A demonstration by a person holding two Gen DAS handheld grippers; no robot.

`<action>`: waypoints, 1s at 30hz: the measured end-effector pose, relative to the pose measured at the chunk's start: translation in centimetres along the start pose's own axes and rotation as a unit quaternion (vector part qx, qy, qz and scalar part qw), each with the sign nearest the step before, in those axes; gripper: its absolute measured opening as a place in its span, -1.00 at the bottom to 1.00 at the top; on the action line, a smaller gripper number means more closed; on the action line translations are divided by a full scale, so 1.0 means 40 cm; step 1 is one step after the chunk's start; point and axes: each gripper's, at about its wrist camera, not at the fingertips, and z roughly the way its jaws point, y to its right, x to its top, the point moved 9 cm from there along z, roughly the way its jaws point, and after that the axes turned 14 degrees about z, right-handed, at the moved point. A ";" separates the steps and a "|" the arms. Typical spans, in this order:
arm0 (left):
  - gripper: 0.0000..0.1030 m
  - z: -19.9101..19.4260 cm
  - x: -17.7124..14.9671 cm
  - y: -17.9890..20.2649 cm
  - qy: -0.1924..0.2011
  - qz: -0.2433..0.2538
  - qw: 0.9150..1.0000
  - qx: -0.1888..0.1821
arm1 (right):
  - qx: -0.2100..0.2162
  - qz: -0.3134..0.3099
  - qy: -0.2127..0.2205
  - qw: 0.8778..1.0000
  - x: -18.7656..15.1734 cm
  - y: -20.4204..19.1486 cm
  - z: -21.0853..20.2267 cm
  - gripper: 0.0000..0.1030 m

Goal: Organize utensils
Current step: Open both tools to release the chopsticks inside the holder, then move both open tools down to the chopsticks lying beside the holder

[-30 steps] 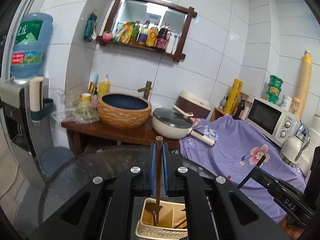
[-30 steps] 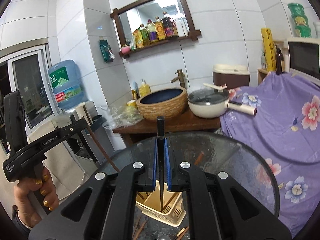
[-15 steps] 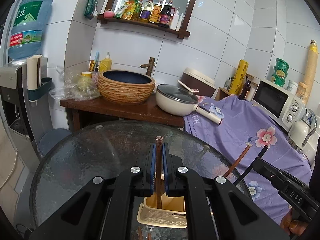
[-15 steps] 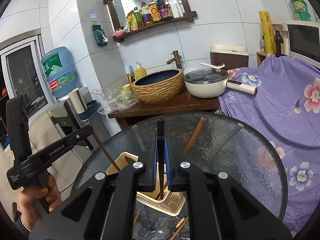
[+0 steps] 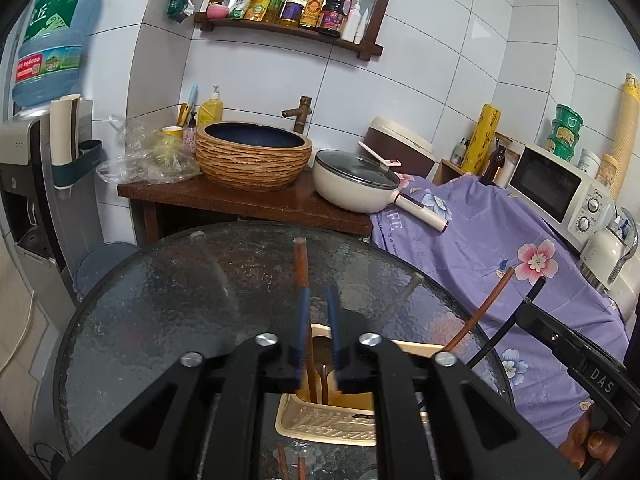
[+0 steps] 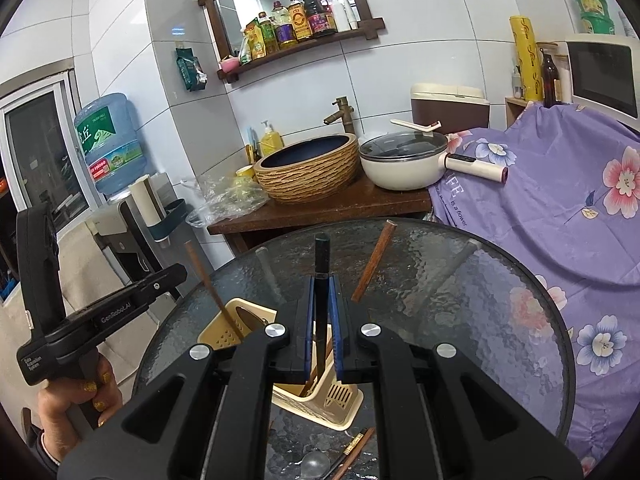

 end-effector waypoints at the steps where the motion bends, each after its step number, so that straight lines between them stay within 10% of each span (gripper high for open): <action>1: -0.22 -0.005 -0.001 0.002 0.002 0.004 1.000 0.003 | -0.005 -0.006 0.007 1.000 0.000 0.000 -0.006 -0.55; 3: 0.14 -0.020 -0.002 0.007 0.012 0.015 1.000 0.010 | -0.008 -0.015 0.023 1.000 0.000 -0.002 -0.023 -0.03; 11: 0.78 -0.083 -0.090 0.033 0.019 0.059 0.998 0.022 | -0.010 -0.024 0.025 0.999 -0.092 0.027 -0.074 0.09; 30: 0.87 -0.006 -0.494 0.009 -0.138 0.112 0.983 0.043 | -0.115 -0.088 -0.148 0.978 -0.568 0.181 0.040 0.20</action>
